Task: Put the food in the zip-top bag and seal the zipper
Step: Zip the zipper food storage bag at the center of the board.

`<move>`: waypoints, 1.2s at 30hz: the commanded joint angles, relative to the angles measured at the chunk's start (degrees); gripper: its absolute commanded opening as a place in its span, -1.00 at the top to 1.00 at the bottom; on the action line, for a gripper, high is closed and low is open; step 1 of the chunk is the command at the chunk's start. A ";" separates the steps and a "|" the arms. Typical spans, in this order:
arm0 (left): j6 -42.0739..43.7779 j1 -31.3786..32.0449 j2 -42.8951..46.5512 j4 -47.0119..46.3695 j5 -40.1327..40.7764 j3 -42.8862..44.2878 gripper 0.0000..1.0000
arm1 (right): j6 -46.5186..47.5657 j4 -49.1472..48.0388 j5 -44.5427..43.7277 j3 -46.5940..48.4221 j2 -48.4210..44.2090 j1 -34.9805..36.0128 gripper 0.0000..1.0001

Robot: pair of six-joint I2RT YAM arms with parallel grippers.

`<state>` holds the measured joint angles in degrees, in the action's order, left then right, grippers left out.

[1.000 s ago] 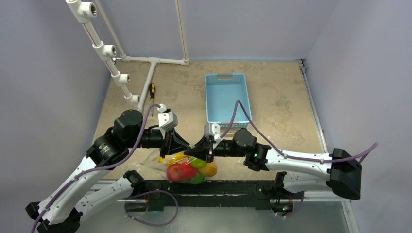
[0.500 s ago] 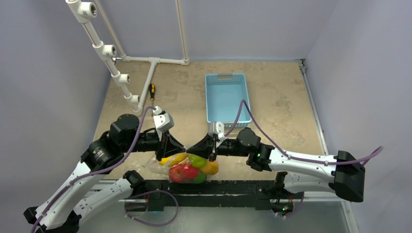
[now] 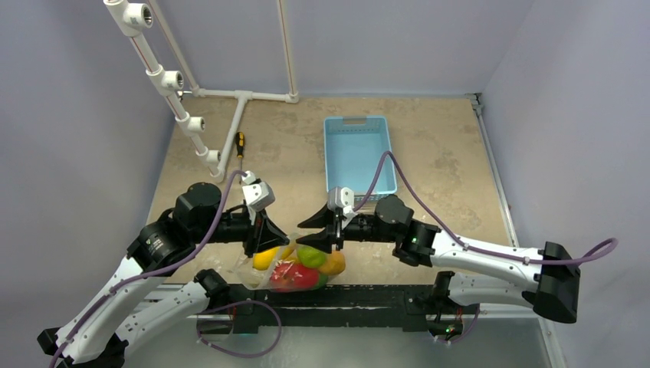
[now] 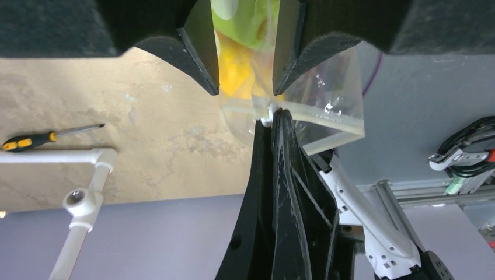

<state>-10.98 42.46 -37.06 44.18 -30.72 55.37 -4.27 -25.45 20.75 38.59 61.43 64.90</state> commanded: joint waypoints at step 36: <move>1.00 0.02 0.56 -0.44 -1.81 -1.15 1.00 | 6.78 10.66 6.09 12.05 2.73 -0.31 0.62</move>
<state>-10.74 42.46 -37.08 44.60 -31.53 54.48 1.61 -13.72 25.34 47.90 64.12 64.79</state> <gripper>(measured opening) 0.048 0.215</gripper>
